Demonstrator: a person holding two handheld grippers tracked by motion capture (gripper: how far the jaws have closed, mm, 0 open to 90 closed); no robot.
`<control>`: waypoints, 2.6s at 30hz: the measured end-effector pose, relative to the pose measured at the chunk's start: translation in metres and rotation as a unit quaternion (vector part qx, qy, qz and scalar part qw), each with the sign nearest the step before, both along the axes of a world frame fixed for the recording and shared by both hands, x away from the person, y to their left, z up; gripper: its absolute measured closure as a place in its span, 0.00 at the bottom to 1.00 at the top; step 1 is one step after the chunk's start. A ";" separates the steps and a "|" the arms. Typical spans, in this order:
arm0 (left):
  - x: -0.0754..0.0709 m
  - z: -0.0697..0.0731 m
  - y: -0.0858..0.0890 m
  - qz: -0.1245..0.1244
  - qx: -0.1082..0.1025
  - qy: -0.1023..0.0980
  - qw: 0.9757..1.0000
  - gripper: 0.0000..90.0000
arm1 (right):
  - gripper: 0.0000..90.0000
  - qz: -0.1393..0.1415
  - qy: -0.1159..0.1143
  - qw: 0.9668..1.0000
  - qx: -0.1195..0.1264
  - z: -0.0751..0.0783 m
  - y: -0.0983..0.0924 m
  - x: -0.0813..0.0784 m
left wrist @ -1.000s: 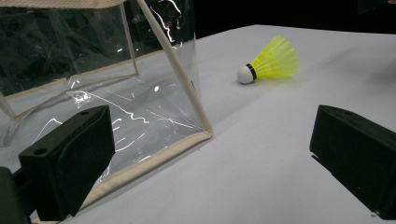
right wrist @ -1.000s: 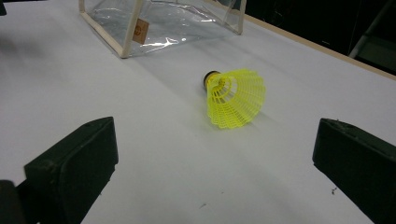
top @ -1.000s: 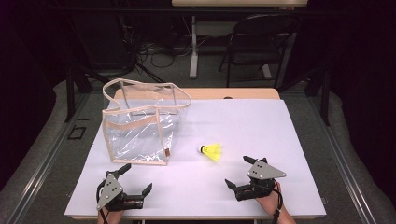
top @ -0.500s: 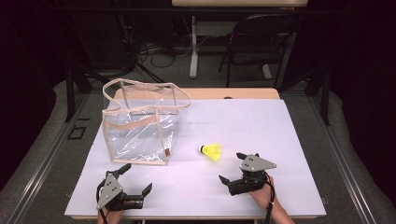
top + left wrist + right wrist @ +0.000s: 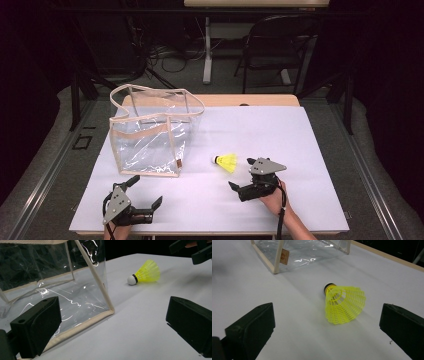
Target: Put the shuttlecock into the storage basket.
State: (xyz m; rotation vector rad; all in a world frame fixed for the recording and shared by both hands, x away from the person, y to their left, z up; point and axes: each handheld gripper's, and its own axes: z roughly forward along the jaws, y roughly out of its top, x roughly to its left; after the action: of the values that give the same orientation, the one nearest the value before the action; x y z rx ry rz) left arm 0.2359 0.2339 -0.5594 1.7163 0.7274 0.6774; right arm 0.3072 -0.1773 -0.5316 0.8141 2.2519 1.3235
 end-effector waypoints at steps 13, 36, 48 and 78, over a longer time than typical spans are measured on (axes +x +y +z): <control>-0.001 0.001 0.000 -0.001 0.002 -0.002 1.000 0.00 | 0.00 -0.005 0.018 1.000 -0.015 -0.008 0.015 0.015; -0.001 0.001 0.001 -0.003 -0.001 -0.002 1.000 0.00 | 0.42 -0.056 0.043 0.996 -0.060 -0.022 0.038 0.033; -0.001 0.001 0.001 -0.002 0.001 -0.002 1.000 0.00 | 0.73 -0.039 0.050 0.995 -0.075 -0.025 0.041 0.033; -0.001 0.001 0.001 -0.003 0.003 -0.002 1.000 0.00 | 1.00 -0.040 0.001 0.992 -0.118 -0.025 0.044 0.027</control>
State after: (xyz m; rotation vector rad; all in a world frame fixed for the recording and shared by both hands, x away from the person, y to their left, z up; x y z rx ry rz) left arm 0.2348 0.2344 -0.5586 1.7212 0.7175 0.6787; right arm 0.3347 -0.1332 -0.5567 0.8108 2.2970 0.9972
